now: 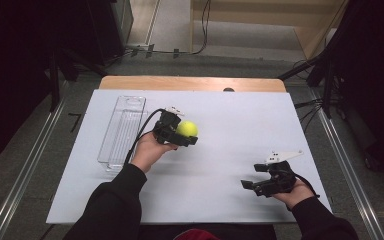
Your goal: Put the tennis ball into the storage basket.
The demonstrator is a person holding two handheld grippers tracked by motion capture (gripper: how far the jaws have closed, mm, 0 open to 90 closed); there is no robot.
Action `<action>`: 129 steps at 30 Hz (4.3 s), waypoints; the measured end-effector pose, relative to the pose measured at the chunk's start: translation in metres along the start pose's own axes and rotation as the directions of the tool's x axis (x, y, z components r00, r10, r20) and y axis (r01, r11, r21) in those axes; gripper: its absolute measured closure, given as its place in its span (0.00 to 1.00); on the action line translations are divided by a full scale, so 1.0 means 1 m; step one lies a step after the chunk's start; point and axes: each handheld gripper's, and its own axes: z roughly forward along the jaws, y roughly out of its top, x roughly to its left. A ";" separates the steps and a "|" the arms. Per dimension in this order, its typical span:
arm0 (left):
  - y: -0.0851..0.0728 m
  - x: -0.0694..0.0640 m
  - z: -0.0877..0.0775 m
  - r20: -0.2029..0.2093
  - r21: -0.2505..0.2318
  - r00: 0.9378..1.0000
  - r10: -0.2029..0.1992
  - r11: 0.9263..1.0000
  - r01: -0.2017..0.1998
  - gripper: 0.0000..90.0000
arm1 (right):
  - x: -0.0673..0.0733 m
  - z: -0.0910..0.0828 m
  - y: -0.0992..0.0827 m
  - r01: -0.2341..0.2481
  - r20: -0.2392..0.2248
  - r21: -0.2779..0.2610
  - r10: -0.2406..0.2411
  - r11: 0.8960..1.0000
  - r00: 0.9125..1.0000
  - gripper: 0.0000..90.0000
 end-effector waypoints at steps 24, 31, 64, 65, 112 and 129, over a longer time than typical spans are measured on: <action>0.008 -0.001 -0.022 0.012 0.001 1.000 -0.007 1.000 0.007 0.29 | 0.000 0.000 0.000 0.001 0.001 -0.002 -0.001 1.000 1.000 0.15; 0.010 -0.001 -0.031 0.006 0.004 1.000 -0.013 1.000 0.013 0.29 | 0.000 0.000 0.000 0.002 0.003 -0.004 -0.002 1.000 1.000 0.15; 0.008 0.018 -0.055 -0.008 -0.012 0.998 -0.063 0.998 0.063 0.29 | 0.000 0.000 0.000 0.001 0.002 -0.005 -0.001 1.000 1.000 0.15; 0.007 0.019 -0.056 -0.009 -0.012 0.998 -0.063 0.998 0.063 0.29 | 0.000 0.000 0.000 0.001 0.003 -0.006 -0.001 1.000 1.000 0.15; -0.007 0.053 -0.086 -0.085 -0.016 0.987 -0.138 0.990 0.137 0.29 | 0.000 0.000 0.000 0.001 0.002 -0.004 -0.001 1.000 1.000 0.15; -0.013 0.064 -0.099 -0.119 -0.029 0.979 -0.163 0.987 0.161 0.29 | 0.000 0.001 0.000 0.000 -0.001 -0.002 0.000 1.000 1.000 0.15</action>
